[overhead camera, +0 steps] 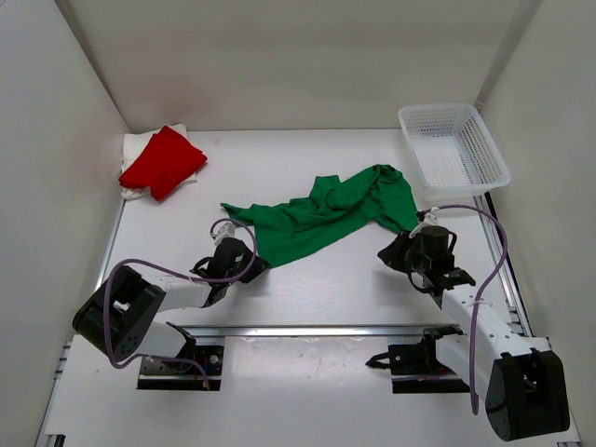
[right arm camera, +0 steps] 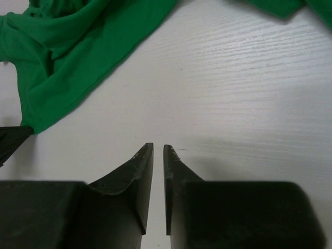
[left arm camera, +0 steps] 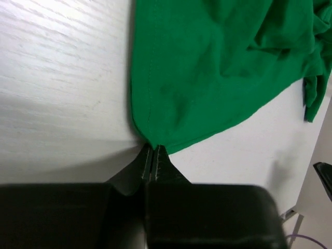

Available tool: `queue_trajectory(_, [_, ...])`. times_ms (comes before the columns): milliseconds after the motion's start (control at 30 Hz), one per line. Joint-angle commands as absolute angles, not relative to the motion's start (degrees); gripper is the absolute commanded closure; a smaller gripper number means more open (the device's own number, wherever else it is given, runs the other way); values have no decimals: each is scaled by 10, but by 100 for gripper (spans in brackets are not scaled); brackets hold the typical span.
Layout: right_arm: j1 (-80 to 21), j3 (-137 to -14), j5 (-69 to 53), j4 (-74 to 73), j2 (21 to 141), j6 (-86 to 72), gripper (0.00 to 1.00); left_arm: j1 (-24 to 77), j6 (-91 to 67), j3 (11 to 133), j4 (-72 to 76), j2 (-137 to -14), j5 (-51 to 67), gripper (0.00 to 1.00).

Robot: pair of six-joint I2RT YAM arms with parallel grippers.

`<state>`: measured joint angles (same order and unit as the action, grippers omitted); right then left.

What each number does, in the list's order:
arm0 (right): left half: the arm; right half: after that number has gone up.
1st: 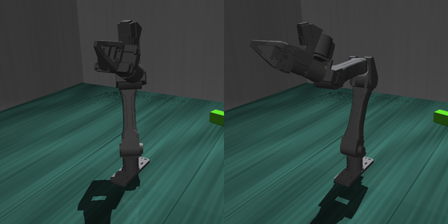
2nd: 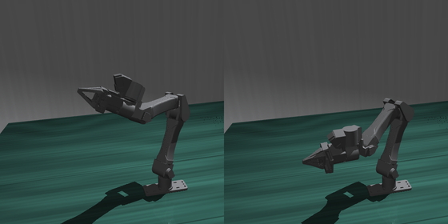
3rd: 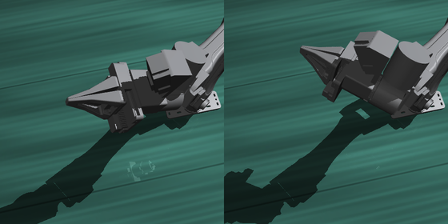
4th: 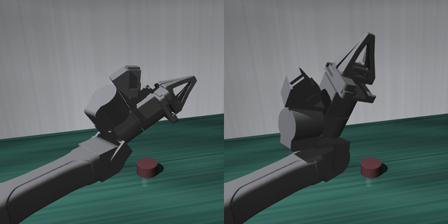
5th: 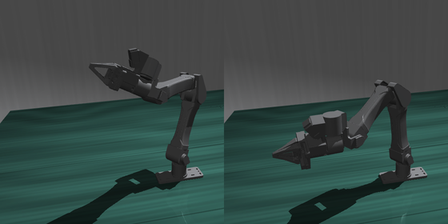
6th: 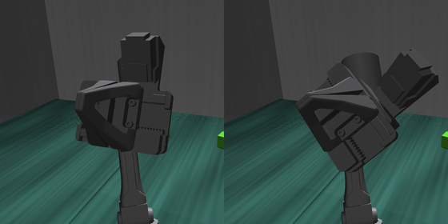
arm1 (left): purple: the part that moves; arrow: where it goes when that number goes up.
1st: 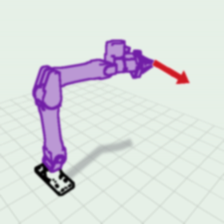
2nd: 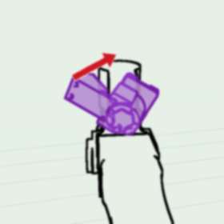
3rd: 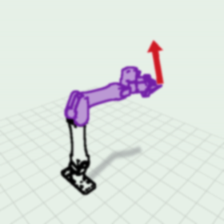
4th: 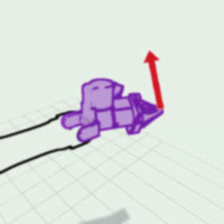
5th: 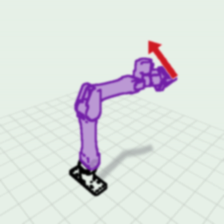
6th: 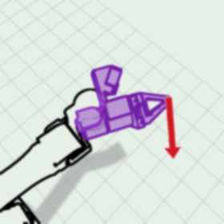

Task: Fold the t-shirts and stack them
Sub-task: Flatten out the tshirt

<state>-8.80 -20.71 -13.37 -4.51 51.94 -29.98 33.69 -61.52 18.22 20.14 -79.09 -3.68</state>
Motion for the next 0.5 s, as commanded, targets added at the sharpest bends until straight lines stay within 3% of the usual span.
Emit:
queue_trajectory(0, [-77,-206,-136,-34,512,-301,86,326,-604,184,196,-779,-60,100])
queue_trajectory(200, [-3,-203,-128,-36,523,-294,66,260,-540,179,122,-678,-30,100])
queue_trajectory(467, [40,-231,-50,-17,634,-272,60,48,-452,127,11,-492,103,100])
